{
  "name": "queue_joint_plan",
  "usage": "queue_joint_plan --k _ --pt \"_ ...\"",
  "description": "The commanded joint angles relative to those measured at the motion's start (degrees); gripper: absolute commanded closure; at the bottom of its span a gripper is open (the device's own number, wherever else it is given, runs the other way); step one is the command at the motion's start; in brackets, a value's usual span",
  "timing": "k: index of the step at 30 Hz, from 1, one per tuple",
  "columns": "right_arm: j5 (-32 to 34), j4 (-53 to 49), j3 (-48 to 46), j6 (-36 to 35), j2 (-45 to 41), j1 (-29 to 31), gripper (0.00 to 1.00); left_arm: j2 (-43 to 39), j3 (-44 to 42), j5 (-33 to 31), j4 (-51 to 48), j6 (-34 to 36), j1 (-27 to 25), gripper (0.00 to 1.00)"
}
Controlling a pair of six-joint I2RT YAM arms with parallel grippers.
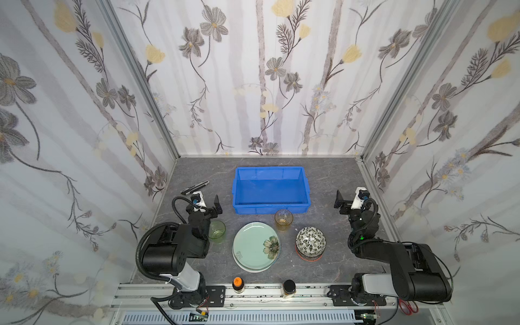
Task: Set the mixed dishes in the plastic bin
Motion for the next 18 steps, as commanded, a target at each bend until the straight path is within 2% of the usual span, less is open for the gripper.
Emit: queue_joint_plan --k 1,18 --pt "-0.4 2.0 0.2 -0.8 -0.1 0.0 0.0 -0.1 0.2 4.5 1.8 2.2 0.0 0.0" --pt "-0.4 2.0 0.1 -0.8 -0.1 0.1 0.0 -0.1 0.4 4.2 1.4 1.9 0.1 0.0"
